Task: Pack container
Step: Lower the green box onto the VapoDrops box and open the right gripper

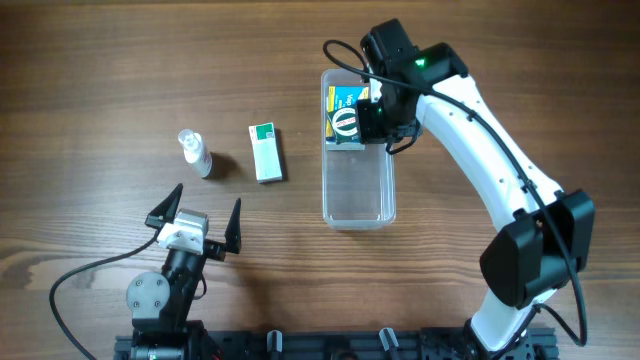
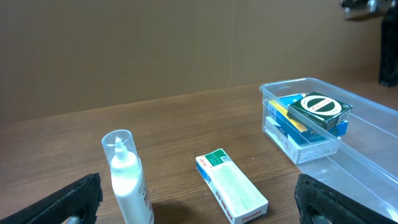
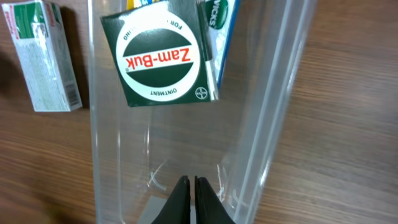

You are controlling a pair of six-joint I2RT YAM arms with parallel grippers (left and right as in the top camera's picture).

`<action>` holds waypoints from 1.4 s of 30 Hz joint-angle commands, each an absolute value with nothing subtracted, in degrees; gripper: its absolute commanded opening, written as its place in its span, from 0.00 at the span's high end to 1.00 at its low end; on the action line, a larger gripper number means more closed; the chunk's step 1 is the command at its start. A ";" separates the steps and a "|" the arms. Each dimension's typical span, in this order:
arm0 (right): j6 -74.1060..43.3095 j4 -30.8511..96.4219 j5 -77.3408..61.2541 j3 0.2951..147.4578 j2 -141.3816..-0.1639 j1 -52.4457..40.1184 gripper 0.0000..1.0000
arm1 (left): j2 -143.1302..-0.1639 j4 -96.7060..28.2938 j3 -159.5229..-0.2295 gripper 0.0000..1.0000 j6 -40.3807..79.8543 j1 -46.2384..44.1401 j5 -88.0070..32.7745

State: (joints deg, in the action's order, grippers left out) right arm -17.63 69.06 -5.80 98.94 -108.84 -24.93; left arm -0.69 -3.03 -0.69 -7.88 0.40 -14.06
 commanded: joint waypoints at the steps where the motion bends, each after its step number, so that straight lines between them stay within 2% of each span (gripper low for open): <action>1: -16.58 66.67 -12.19 96.79 -110.61 -25.36 0.96 | -0.38 -3.05 -0.34 0.00 -7.94 0.75 -14.55; 13: -19.55 70.35 -11.94 96.62 -113.34 -28.45 0.96 | -0.75 -3.05 -0.34 0.00 -7.97 0.75 -14.55; 19: -19.49 65.10 -11.44 96.62 -115.87 -28.45 0.96 | -0.82 -3.05 -0.34 0.00 -7.97 0.75 -14.55; 42: -19.25 59.35 -6.00 97.65 -119.94 -28.42 0.95 | -0.82 -3.05 -0.34 0.00 -7.97 0.75 -14.55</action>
